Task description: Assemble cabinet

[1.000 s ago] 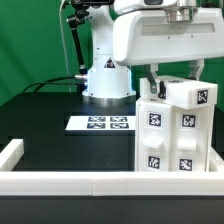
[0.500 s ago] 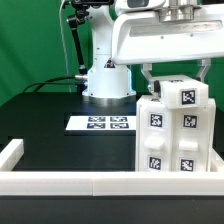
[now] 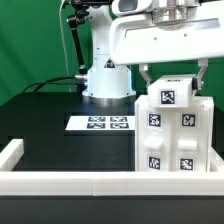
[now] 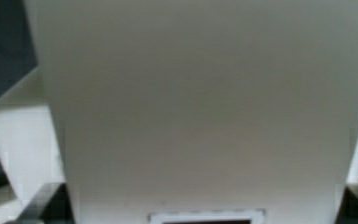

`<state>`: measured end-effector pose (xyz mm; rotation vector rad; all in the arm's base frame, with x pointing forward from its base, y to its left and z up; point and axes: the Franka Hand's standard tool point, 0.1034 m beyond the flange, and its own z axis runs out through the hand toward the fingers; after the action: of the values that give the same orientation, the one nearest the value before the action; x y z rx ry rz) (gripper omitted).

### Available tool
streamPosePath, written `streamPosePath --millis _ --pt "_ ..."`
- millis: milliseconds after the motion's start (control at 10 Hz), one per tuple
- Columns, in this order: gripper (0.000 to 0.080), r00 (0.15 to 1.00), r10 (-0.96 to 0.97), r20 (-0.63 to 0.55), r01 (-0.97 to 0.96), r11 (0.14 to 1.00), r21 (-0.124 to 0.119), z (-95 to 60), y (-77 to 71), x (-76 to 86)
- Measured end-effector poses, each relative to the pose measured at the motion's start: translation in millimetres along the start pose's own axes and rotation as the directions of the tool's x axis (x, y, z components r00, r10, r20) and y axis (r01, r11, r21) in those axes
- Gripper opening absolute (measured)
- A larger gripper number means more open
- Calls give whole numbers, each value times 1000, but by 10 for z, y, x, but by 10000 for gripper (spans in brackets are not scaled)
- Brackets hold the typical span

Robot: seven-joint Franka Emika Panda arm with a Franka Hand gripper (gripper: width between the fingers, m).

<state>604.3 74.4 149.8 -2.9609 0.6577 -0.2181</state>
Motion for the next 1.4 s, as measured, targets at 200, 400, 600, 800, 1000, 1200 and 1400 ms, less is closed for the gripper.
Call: streamPosePath --millis 200,400,600,800,1000,1200,1400 --pt "560 966 259 1 -259 966 0 18 -29 -84" --pt "560 876 482 20 -482 876 0 17 -26 -93" --pt "560 800 600 33 -600 800 4 19 -27 -96" --pt "560 740 671 37 -672 741 3 20 -27 -97" --pt "560 624 780 48 -781 624 0 22 -30 -101" --pt "560 492 868 65 -870 493 -1 18 -48 -107" --pt "560 231 970 76 -972 234 -23 12 -53 -143"
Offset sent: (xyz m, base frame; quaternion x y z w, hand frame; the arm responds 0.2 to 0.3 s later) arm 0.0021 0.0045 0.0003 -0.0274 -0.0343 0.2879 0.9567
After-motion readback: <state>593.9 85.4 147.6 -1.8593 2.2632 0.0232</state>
